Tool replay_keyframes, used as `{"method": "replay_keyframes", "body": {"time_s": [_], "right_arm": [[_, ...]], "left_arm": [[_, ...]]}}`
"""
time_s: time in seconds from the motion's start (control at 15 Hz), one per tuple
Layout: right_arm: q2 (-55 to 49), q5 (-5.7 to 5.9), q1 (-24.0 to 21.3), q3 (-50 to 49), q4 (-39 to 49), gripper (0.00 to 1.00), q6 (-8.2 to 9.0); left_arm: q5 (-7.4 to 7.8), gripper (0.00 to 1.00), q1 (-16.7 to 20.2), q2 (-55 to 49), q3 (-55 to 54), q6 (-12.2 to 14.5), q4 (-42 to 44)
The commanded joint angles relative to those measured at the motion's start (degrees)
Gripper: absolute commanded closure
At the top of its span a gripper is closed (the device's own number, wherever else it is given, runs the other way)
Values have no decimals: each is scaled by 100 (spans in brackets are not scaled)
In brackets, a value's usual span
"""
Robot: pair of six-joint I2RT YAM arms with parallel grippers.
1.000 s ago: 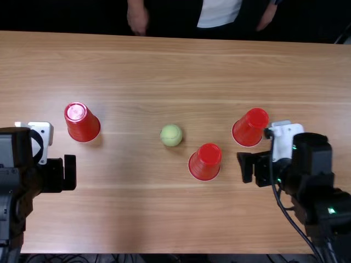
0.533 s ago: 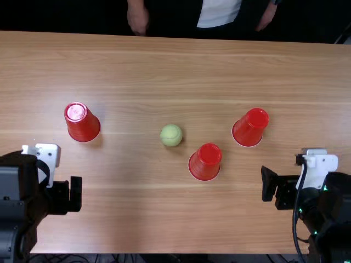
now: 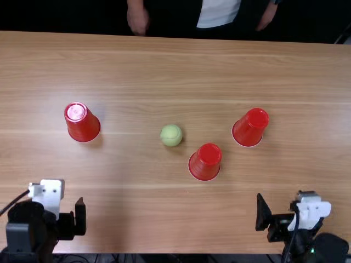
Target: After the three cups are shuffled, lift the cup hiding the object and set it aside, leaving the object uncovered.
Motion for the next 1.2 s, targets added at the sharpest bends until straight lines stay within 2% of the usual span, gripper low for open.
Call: {"method": "replay_keyframes", "body": {"time_s": [0.0,0.13,0.2,0.4,0.6,0.8,1.0,1.13], "right_arm": [[-556,3,-82,-305,-10,0,-23],[-1268,14,-90,-639,-10,0,-44],[-1374,14,-108,-753,-10,0,-44],[-1374,3,-187,-876,64,0,-44],[-1374,-39,-196,-911,486,0,-44],[-1374,-39,-196,-1526,2173,0,-34],[-1374,-60,-196,-2150,4188,0,-44],[-1374,-81,-196,-2774,4715,0,-55]], "left_arm": [[18,0,46,-532,-424,-208,205],[-35,0,55,-1315,-1303,-556,1048],[-35,0,55,-1701,-1620,-556,1312],[-67,0,125,-2501,-2059,-556,1396],[28,0,442,-3011,-2657,-525,1766],[81,0,415,-3011,-3035,-514,3632],[81,0,407,-3011,-3676,-472,4951],[81,0,407,-3011,-4142,-483,5995]]}}
